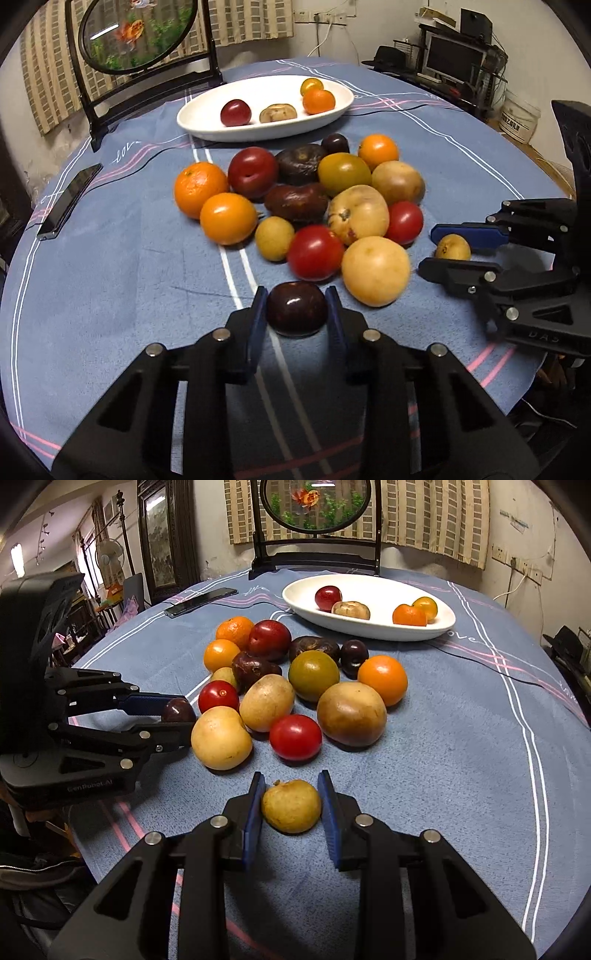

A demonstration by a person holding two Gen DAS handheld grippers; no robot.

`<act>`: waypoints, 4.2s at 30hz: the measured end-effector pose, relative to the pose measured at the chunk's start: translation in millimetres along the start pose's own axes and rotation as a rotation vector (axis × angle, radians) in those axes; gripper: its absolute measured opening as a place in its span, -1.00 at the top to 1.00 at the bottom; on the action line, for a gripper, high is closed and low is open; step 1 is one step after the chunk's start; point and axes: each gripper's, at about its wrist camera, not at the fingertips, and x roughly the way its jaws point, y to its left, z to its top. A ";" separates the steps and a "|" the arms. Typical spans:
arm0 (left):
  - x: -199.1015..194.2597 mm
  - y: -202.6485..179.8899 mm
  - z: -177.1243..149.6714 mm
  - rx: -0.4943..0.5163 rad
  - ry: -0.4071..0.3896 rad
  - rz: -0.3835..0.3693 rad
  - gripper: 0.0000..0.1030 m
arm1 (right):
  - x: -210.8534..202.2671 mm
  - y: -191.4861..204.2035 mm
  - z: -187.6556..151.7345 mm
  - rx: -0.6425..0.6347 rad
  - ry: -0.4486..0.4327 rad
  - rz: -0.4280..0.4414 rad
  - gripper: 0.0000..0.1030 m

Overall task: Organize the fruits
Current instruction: 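Grasp a dark plum with the left tool while the right tool grasps a small yellow fruit, then carry the dark plum and yellow fruit onto the white plate and release, then withdraw both tools from the plate toward the fruit cluster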

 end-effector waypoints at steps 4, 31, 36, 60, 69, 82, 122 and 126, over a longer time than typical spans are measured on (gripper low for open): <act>-4.2 3.5 3.5 -0.019 -0.010 -0.012 0.38 | -2.3 -3.0 -0.6 0.018 0.001 0.011 0.42; 39.7 68.7 181.1 -0.150 -0.182 0.054 0.37 | 22.5 -87.7 173.3 0.202 -0.236 0.001 0.42; 73.8 81.4 189.9 -0.183 -0.131 0.086 0.37 | 66.3 -96.1 183.4 0.232 -0.172 -0.021 0.42; 79.5 87.1 179.2 -0.218 -0.217 0.234 -0.54 | 80.3 -113.9 165.9 0.282 -0.233 -0.132 -0.33; 74.6 89.4 172.1 -0.223 -0.206 0.235 -0.74 | 77.3 -111.1 163.3 0.285 -0.223 -0.109 -0.35; 66.0 95.4 165.3 -0.246 -0.241 0.235 -0.84 | 68.2 -104.7 161.7 0.262 -0.242 -0.084 -0.36; 6.4 114.5 45.1 -0.409 -0.162 0.032 -0.92 | -23.3 -84.6 60.4 0.320 -0.270 0.003 -0.75; 3.7 92.0 38.7 -0.324 -0.109 0.099 -0.92 | -25.3 -72.0 53.8 0.219 -0.220 -0.029 -0.76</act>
